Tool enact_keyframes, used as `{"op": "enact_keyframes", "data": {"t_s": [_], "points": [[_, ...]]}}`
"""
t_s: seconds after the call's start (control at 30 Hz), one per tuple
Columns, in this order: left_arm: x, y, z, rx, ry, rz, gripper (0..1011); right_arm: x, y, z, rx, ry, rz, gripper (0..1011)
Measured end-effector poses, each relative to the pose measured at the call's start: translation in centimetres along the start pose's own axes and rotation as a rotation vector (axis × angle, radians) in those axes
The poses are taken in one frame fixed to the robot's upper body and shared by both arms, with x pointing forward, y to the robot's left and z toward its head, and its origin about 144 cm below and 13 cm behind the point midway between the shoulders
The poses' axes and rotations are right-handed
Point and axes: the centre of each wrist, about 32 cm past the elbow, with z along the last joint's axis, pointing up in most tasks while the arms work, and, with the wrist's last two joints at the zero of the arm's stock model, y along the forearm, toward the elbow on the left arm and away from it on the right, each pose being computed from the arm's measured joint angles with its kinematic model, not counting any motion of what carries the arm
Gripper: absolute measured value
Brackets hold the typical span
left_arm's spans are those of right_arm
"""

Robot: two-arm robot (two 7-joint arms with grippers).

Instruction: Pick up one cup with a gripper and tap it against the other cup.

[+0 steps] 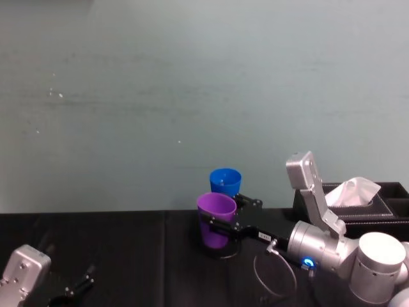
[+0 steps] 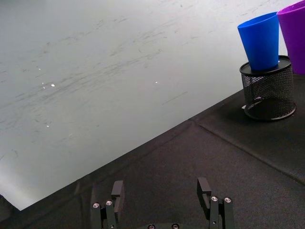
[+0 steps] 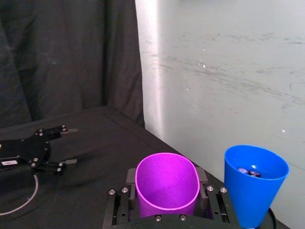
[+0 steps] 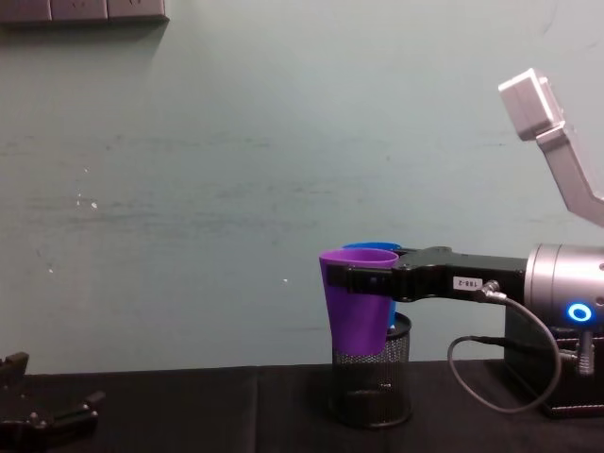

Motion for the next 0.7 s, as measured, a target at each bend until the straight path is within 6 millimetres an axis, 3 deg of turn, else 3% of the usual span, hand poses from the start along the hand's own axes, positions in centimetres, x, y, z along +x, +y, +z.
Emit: {"op": "enact_keyframes", "data": {"t_s": [0.7], "points": [[0.0,0.0,0.0,0.0,0.0,0.0,1000,-2.5,-1.8,0.6,0.029,0.001,0.03,726]]}}
